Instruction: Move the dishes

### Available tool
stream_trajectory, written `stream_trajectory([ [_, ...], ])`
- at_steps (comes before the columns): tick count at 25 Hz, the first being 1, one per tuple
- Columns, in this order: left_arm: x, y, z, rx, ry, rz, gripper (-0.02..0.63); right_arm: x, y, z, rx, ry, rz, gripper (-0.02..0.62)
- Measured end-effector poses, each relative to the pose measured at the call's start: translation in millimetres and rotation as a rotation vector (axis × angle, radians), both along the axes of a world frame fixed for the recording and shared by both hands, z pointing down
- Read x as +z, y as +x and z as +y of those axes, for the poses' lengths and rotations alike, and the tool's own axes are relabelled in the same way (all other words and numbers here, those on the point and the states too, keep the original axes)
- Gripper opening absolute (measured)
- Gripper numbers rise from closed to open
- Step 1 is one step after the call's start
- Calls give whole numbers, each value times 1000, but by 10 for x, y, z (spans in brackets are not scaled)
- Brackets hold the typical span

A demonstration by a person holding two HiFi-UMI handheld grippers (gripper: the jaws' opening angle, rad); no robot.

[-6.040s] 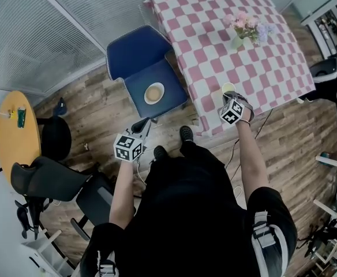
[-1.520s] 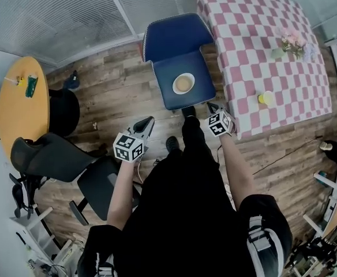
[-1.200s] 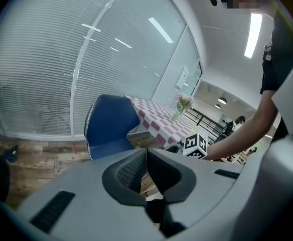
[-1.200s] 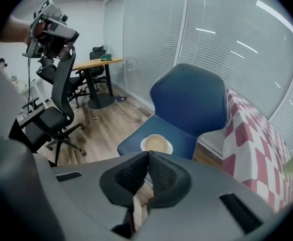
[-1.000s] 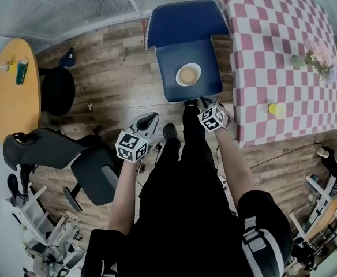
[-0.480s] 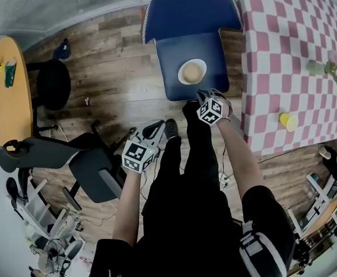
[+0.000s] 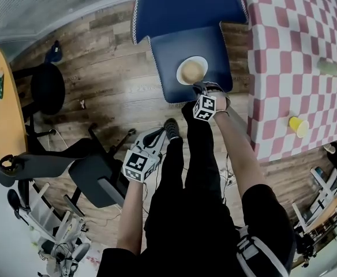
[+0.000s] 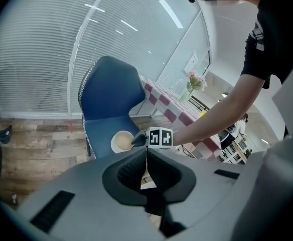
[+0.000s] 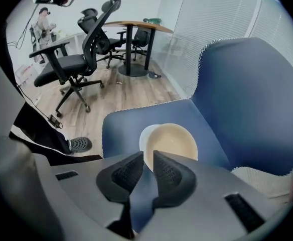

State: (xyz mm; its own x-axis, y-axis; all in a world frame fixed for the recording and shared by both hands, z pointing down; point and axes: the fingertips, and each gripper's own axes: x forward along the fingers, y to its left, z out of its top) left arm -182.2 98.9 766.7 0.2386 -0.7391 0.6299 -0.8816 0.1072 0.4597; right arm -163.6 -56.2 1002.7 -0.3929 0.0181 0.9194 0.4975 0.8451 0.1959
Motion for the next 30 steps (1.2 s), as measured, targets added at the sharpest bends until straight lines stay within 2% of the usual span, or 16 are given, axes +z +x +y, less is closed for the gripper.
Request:
stream_trajectory([
  [5, 146, 11, 30, -1, -8, 11, 25, 275, -21, -50, 13, -4, 37, 84],
  [10, 231, -16, 32, -23, -5, 34, 25, 416, -77, -64, 2, 23, 33, 89],
  [14, 265, 9, 14, -17, -10, 43, 25, 480, -102, -43, -38, 30, 47, 46],
  [17, 244, 16, 6, -6, -11, 48, 25, 426, -139, -30, -66, 52, 37, 29],
  [23, 83, -37, 22, -15, 2, 33, 25, 218, -226, -41, -68, 66, 33, 25],
  [28, -109, -75, 97, -14, 3, 19, 25, 26, -263, 50, -52, 32, 44, 23],
  [30, -204, -71, 83, -6, 13, 15, 25, -125, -276, 0, -53, 52, 42, 23],
])
